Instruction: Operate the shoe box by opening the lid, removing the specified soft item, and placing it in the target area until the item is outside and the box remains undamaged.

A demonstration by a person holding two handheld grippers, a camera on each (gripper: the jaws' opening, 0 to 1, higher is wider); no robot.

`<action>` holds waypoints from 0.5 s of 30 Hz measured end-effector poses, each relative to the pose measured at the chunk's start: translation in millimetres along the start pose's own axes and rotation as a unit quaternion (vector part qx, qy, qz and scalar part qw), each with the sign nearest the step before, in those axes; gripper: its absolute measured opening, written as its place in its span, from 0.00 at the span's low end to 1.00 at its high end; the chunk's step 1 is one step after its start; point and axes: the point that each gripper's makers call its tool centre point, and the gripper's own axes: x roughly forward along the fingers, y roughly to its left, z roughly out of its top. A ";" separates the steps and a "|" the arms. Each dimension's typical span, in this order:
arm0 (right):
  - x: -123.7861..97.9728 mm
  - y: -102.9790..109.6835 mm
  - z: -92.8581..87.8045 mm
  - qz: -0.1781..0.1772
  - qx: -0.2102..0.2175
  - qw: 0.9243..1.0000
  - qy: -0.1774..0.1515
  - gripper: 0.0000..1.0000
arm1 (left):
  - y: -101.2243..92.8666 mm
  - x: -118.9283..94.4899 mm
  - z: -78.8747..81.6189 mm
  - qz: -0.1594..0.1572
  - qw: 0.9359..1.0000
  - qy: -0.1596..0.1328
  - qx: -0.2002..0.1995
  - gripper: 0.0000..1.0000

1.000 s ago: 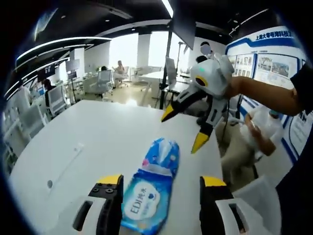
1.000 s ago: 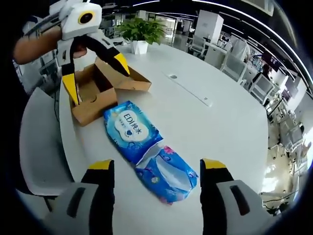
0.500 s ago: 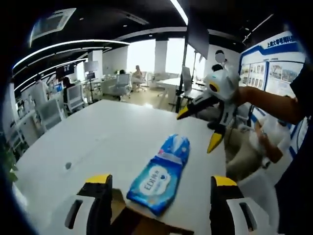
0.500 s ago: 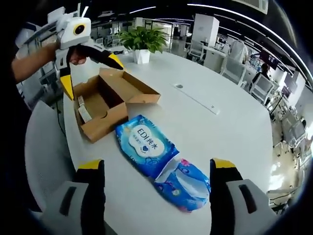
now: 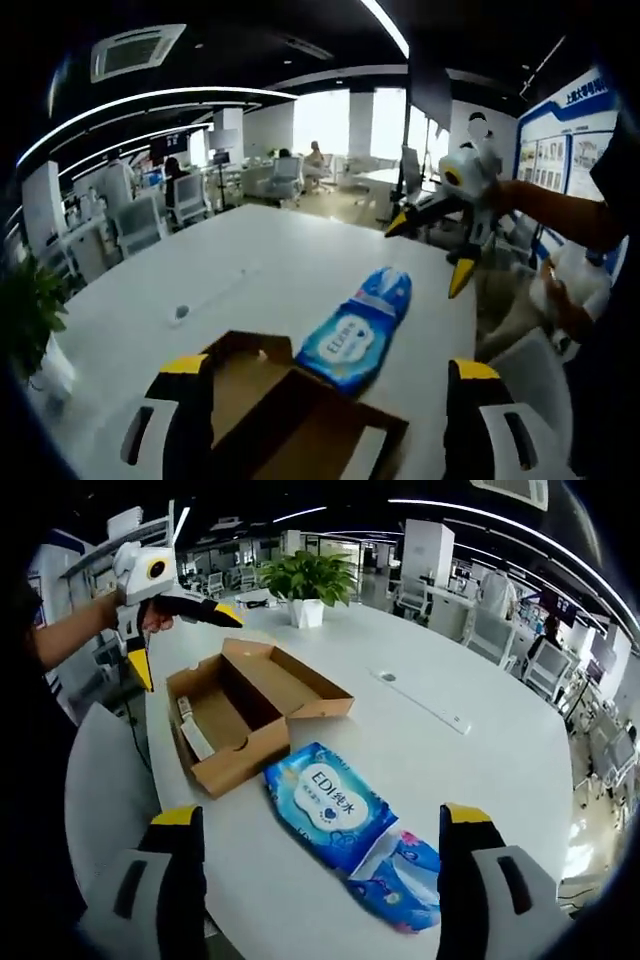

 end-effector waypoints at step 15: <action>20.8 28.7 21.0 0.055 -0.054 0.997 -0.001 0.92 | 24.2 -51.4 -35.5 0.056 0.998 -0.008 -0.019 1.00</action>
